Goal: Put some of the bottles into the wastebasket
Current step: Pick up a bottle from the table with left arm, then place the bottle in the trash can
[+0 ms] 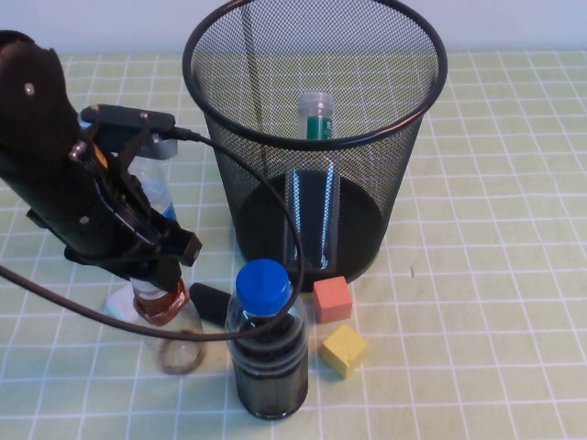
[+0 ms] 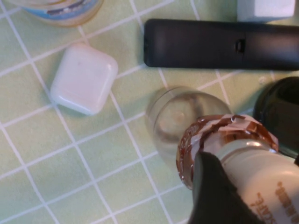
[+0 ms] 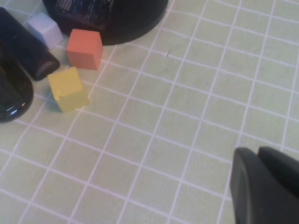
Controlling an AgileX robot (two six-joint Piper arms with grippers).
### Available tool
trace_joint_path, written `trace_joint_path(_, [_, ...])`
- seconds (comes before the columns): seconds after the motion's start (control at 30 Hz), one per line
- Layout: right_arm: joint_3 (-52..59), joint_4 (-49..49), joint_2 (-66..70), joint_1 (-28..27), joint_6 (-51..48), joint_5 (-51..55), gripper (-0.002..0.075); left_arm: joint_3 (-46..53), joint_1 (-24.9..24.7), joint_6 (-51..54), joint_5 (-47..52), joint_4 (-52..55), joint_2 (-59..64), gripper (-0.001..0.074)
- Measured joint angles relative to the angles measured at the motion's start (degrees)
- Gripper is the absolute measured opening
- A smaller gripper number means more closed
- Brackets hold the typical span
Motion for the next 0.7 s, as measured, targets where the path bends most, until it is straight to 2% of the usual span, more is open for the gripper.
trace_joint_path(0.33, [0.00, -1.92, 0.00, 0.00, 0.00, 0.00, -0.0007, -1.53, -0.09, 1.13, 1.71, 1.38, 0.09, 0.0286])
trace_joint_path(0.7, [0.00, -3.40, 0.00, 0.00, 0.00, 0.00, -0.0007, -14.40, -0.09, 1.63, 3.41, 0.40, -3.22, 0.0285])
